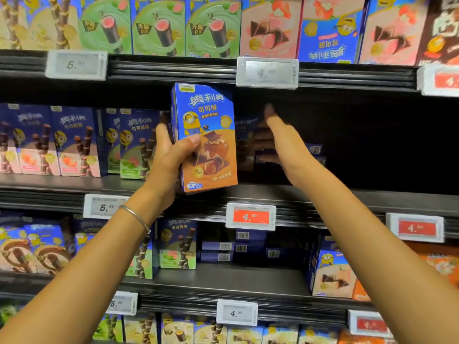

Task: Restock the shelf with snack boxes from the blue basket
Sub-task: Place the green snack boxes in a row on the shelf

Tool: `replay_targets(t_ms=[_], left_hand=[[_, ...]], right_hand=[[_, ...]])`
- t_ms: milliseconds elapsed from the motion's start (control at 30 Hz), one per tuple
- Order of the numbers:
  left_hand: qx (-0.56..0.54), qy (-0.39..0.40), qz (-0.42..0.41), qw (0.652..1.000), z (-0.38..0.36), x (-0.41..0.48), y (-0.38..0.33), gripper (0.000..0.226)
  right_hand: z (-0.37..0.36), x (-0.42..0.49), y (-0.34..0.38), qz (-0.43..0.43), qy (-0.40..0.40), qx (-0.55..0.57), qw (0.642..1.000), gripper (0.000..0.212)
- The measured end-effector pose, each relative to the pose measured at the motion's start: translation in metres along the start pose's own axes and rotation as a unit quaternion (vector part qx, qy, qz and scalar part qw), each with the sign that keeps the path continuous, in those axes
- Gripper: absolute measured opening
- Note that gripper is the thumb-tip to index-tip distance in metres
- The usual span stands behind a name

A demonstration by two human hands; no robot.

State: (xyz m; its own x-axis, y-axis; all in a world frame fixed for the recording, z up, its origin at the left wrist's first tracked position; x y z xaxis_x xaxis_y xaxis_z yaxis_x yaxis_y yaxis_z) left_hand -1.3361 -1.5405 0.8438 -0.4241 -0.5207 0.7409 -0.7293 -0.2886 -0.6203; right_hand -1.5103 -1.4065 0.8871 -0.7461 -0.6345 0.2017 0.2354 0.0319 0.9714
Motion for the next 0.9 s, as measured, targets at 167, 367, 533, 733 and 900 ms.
replay_targets(t_ms=[167,367,533,733,900], left_hand=[[0.011,-0.006,-0.001,1.0,-0.023,-0.001,0.008,0.062],[0.063,-0.026,0.022,0.997,-0.046,-0.004,0.011,0.108],[0.138,-0.096,0.021,0.986,-0.039,0.002,0.017,0.056],[0.174,-0.139,0.003,0.975,-0.02,0.01,0.012,0.039],[0.165,-0.144,0.031,0.975,-0.02,0.011,0.005,0.043]], right_hand=[[-0.008,-0.054,-0.004,0.062,0.124,-0.07,0.988,0.066],[0.003,-0.063,-0.005,0.086,0.074,-0.079,0.99,0.045],[0.022,-0.053,-0.011,0.043,0.092,-0.061,0.993,0.043],[0.078,0.004,-0.032,-0.027,-0.033,-0.044,0.998,0.033],[0.096,0.061,-0.047,-0.07,-0.074,-0.189,0.977,0.034]])
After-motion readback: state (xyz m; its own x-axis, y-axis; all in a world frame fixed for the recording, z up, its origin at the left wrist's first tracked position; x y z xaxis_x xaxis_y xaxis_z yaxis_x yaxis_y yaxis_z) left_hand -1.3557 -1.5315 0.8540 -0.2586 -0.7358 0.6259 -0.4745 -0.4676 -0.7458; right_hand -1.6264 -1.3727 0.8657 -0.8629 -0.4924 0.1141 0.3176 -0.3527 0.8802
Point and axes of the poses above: each hand's wrist, its own x-axis towards the middle knuckle, its own z-axis out of the back of the hand, y = z × x, the point moved 4 cm from there along x, towards the middle knuckle, and after that the axes turned 10 degrees about -z, right-handed, at the moved point
